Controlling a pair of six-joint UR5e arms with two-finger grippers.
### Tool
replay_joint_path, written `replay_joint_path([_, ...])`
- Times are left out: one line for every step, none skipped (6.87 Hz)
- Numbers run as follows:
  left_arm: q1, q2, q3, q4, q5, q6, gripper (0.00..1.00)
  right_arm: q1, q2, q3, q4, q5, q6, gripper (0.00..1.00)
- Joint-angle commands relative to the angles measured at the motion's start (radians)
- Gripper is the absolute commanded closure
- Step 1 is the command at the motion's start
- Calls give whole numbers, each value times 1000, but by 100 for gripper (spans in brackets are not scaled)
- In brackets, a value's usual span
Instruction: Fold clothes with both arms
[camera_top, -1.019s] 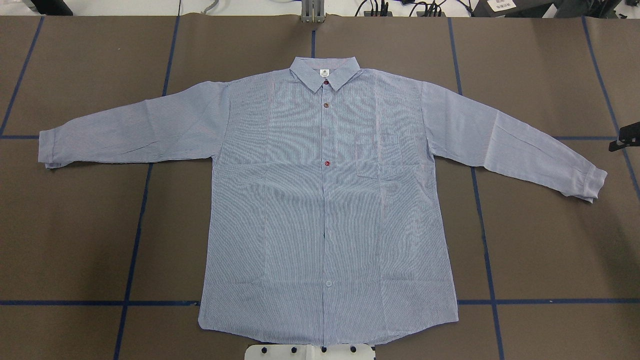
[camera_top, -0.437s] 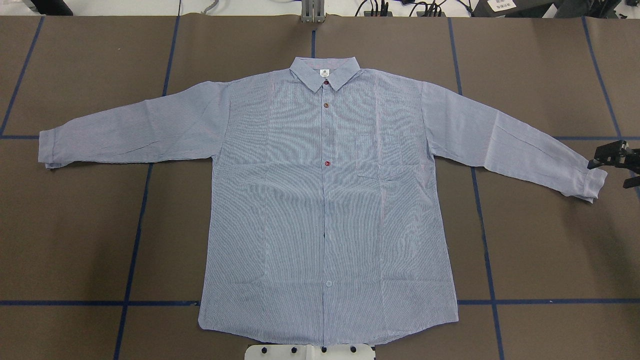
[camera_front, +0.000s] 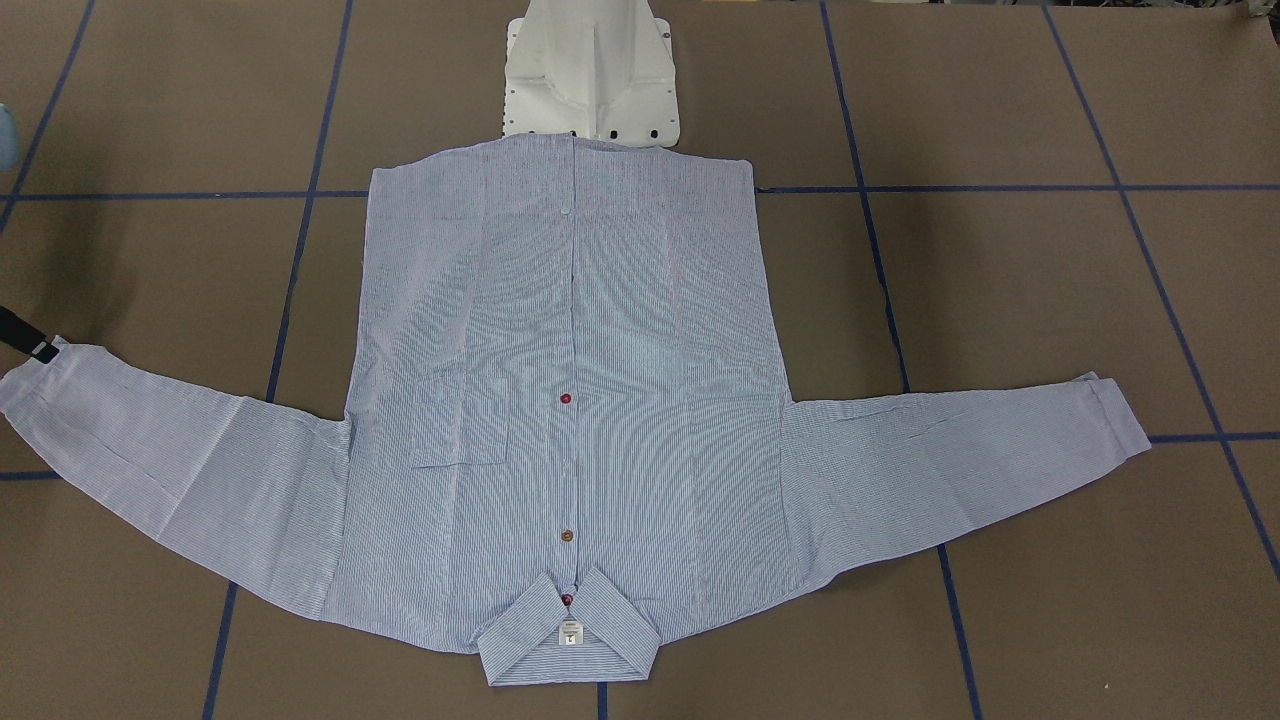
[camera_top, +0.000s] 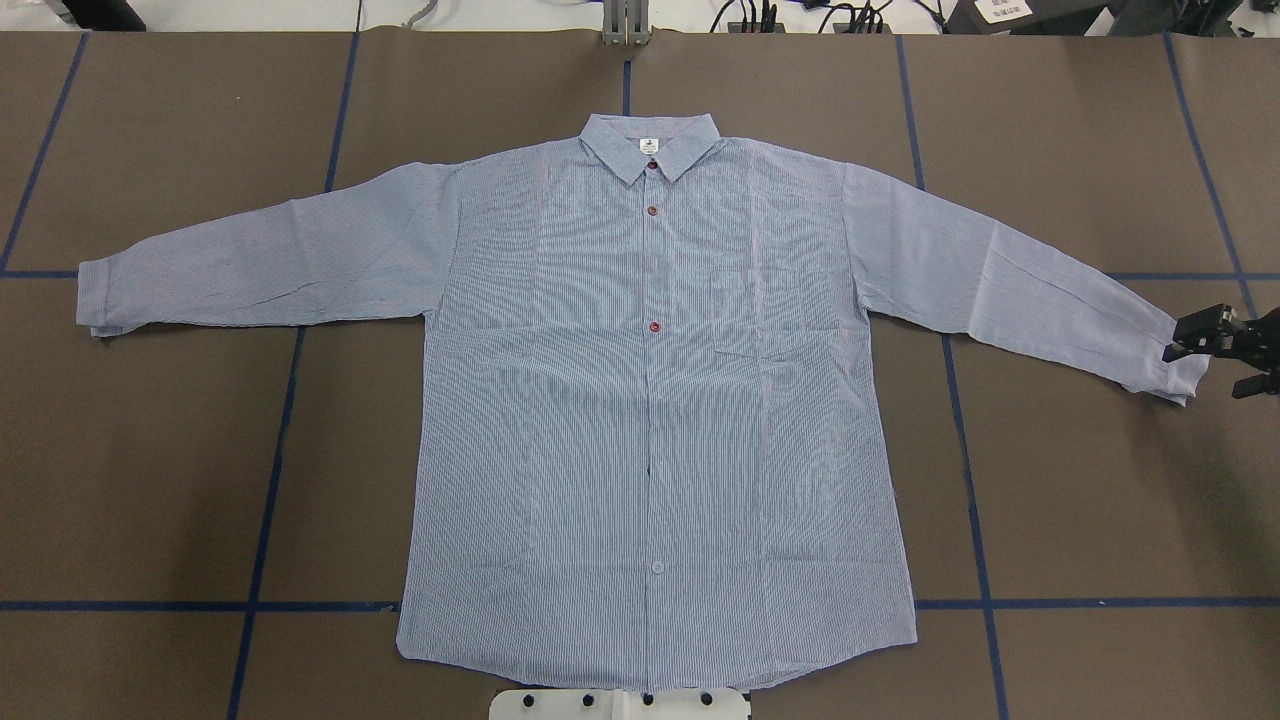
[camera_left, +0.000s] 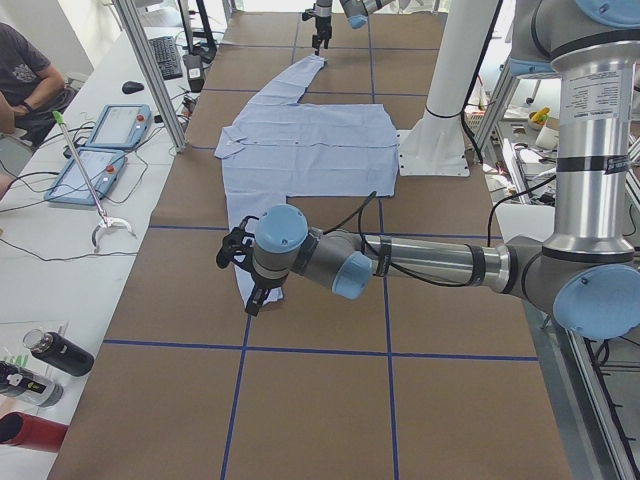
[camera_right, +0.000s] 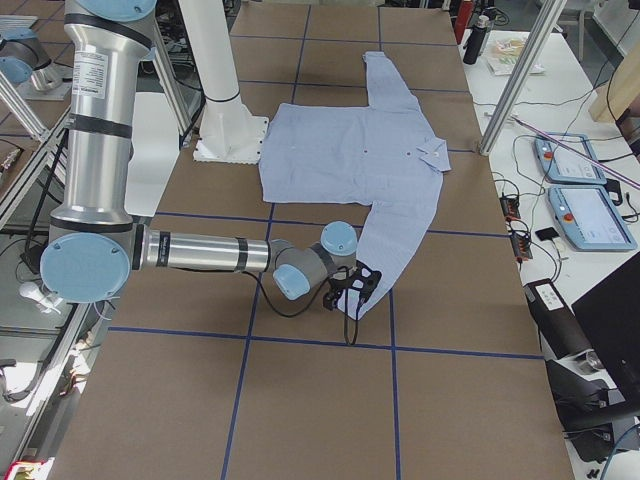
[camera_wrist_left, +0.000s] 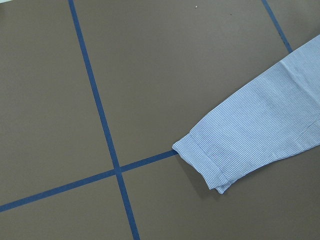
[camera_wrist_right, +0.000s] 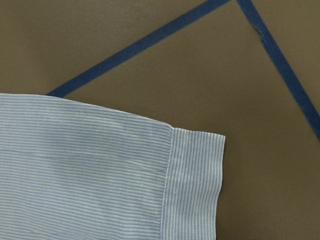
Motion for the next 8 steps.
replay_joint_path([0,0,-10,0,0,0,1,-12,3,-15,0,0,3,16])
replay_joint_path([0,2,-13,0,1,-2,1,-20,6,-15,0,-2,3,16])
replay_joint_path([0,2,-11,1,0,-2,1,-31,8,-16,-1,-2,6,16])
replay_joint_path([0,0,-13,0,0,-27,1,-34,9,-21,0,-3,6,18])
replay_joint_path([0,0,-14,0,0,-29,1,-39,14,-24,-1,-3,13,23])
replay_joint_path([2,-3,-14,0,3,-31,1,-43,18,-30,0,-5,16,24])
replay_joint_path([0,-3,-14,0,3,-29,1,-46,19,-32,0,-5,16,26])
replay_joint_path([2,-3,-14,0,4,-31,1,-48,19,-33,0,-5,16,30])
